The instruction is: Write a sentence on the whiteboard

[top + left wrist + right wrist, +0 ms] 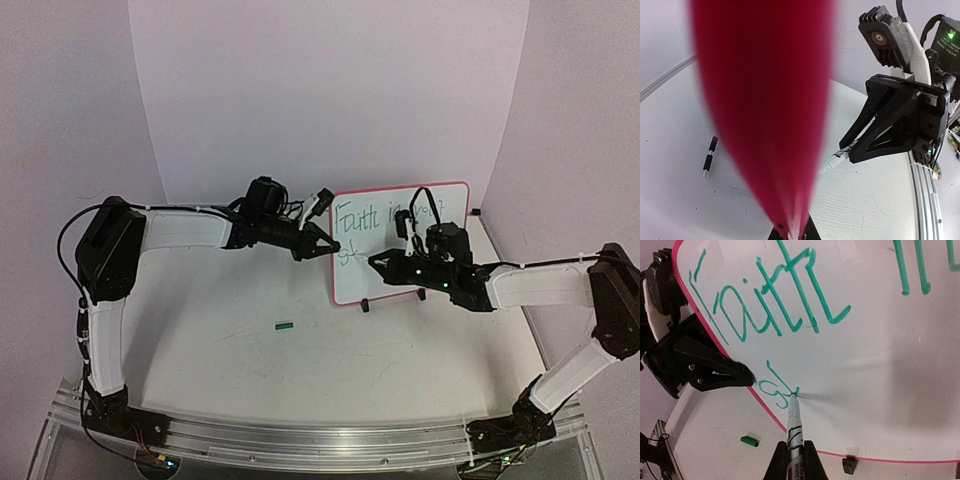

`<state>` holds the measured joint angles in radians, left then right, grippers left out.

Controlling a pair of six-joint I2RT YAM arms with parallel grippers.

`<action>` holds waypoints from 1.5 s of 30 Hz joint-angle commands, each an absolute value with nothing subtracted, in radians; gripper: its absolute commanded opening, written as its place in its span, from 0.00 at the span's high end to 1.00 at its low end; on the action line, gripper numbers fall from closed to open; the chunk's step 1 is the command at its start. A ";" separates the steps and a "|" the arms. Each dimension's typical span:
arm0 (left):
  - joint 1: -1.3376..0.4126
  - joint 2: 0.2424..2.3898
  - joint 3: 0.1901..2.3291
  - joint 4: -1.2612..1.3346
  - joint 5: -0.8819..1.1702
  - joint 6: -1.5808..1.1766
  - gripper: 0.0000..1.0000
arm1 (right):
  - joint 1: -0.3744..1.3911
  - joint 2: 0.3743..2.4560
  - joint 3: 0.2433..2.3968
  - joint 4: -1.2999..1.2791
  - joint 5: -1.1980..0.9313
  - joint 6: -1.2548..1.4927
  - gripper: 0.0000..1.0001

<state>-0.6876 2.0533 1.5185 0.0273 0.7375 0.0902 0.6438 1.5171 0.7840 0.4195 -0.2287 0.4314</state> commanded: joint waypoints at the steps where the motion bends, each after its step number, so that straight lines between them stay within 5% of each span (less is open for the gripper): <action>1: -0.726 2.067 1.493 -0.216 0.750 0.122 1.00 | 0.638 1.545 0.769 0.421 -0.205 0.444 1.00; 30: -0.729 2.071 1.491 -0.218 0.744 0.126 1.00 | 0.631 1.358 0.728 0.395 -0.211 0.408 1.00; 45: -0.729 2.073 1.493 -0.219 0.745 0.126 1.00 | 0.621 1.457 0.782 0.409 -0.252 0.377 1.00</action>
